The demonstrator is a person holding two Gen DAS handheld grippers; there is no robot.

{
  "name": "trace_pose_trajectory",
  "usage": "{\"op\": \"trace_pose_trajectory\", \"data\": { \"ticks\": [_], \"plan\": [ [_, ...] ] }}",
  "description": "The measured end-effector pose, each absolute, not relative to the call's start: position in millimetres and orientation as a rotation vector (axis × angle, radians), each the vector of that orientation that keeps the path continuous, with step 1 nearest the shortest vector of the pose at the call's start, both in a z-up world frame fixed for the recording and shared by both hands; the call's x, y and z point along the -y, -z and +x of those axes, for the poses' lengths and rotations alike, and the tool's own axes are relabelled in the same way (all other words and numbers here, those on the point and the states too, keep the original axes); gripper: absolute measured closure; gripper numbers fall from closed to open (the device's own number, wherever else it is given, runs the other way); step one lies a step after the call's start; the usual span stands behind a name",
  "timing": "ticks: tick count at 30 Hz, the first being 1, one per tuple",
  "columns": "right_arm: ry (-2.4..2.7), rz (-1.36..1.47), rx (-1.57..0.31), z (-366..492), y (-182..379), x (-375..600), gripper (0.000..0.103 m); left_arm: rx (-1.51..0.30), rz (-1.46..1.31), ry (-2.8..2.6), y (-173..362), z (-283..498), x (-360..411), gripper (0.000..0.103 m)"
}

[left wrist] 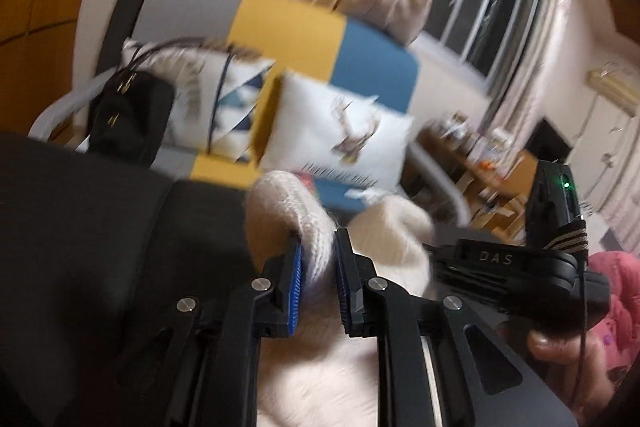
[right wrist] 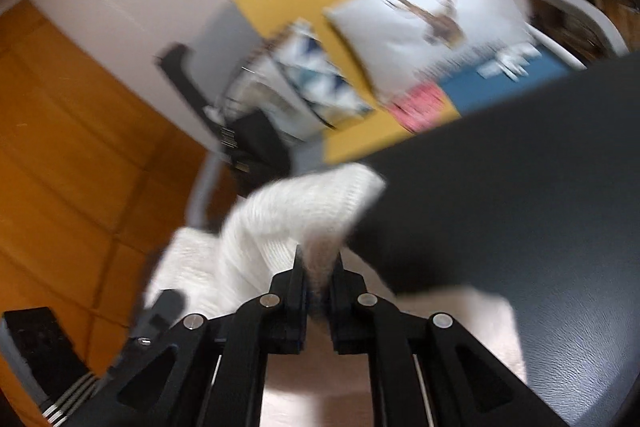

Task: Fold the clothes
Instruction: 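Lay the sweater down on the table and open both grippers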

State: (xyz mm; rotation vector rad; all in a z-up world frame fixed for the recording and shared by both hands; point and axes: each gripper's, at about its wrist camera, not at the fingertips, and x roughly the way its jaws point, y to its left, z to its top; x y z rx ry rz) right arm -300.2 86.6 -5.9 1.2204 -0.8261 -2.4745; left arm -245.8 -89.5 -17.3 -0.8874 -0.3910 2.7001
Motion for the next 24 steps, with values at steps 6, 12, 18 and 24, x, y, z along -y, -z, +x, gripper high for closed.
{"op": "trace_pose_trajectory", "data": {
  "ticks": [6,12,18,24],
  "plan": [
    [2.595,1.301,0.793,-290,31,-111,0.081,0.572,-1.106,-2.649,62,-251,116,0.064],
    [2.677,1.226,0.742,-216,13,-127,0.081,0.694,-1.051,-2.697,55,-199,147,0.059],
    [2.643,1.277,0.360,-121,18,-88,0.081,0.548,-0.982,-2.733,54,-131,124,0.052],
    [2.575,1.434,0.311,-75,61,-72,0.081,0.038,-1.065,-2.682,90,-104,50,0.045]
  ]
}}
